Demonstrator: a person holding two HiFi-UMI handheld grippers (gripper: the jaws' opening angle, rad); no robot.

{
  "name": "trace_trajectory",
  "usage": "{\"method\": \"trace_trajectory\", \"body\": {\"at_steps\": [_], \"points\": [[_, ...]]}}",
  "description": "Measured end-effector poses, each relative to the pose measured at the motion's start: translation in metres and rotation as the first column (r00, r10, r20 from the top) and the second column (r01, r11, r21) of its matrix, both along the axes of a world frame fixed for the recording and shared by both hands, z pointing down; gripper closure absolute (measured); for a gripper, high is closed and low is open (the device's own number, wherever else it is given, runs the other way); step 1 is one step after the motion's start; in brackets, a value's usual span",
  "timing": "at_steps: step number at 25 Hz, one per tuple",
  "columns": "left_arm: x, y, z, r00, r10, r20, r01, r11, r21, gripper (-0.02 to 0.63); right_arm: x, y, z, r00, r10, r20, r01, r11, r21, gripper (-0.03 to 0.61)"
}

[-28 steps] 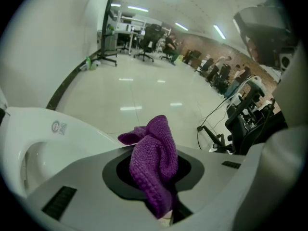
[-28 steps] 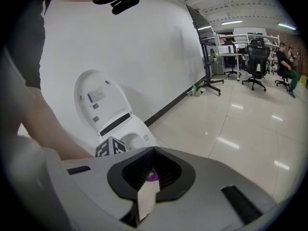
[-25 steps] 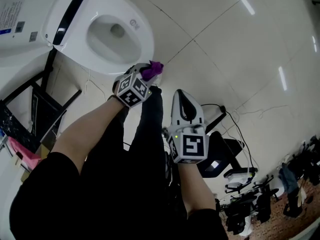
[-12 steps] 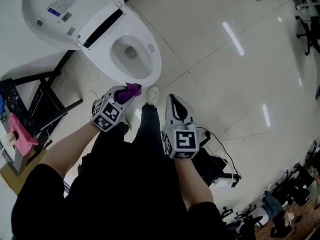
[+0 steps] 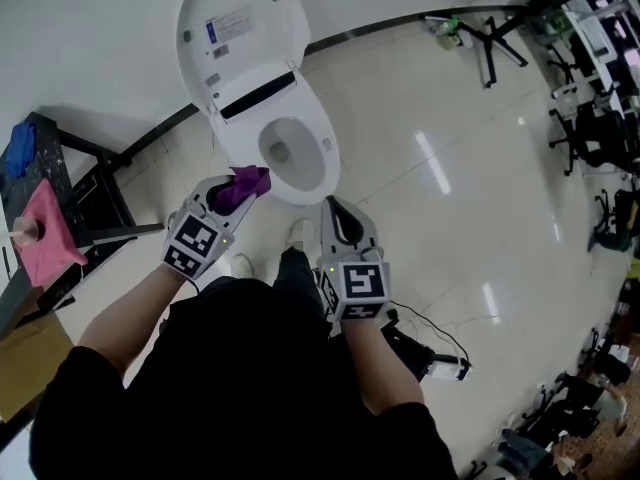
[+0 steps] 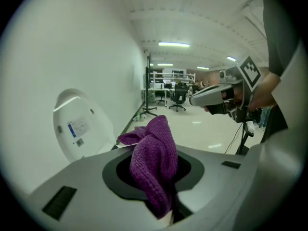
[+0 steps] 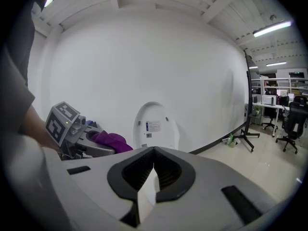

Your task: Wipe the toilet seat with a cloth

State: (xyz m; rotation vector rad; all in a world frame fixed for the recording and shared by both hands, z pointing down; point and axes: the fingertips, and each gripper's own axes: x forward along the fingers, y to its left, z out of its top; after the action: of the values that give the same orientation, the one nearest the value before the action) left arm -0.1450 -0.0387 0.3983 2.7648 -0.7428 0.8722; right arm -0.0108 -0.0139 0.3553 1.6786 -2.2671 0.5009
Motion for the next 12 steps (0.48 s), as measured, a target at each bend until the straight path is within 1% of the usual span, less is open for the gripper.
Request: {"method": "trace_trajectory", "body": {"at_steps": [3,6,9,12], "points": [[-0.033,0.007,-0.032,0.998,-0.037,-0.044,0.038,0.999,0.024,0.520,-0.023,0.012,-0.028,1.000,0.021,0.002,-0.021,0.999,0.039,0.563],[-0.049,0.015,-0.062,0.996,-0.048,-0.077,0.053,0.997,0.057,0.520,-0.035,0.023,-0.047,1.000,0.026,-0.003,-0.026,0.998,0.065,0.563],[-0.051,0.021,-0.088,0.993,-0.054,-0.104,0.064,0.993,0.097,0.520,-0.034,0.029,-0.062,1.000,0.023,-0.006,-0.023,0.996,0.085,0.563],[-0.042,0.022,-0.102,0.992,-0.057,-0.112,0.072,0.989,0.132,0.520,-0.021,0.029,-0.074,1.000,0.029,0.007,-0.030,0.994,0.108,0.563]]}}
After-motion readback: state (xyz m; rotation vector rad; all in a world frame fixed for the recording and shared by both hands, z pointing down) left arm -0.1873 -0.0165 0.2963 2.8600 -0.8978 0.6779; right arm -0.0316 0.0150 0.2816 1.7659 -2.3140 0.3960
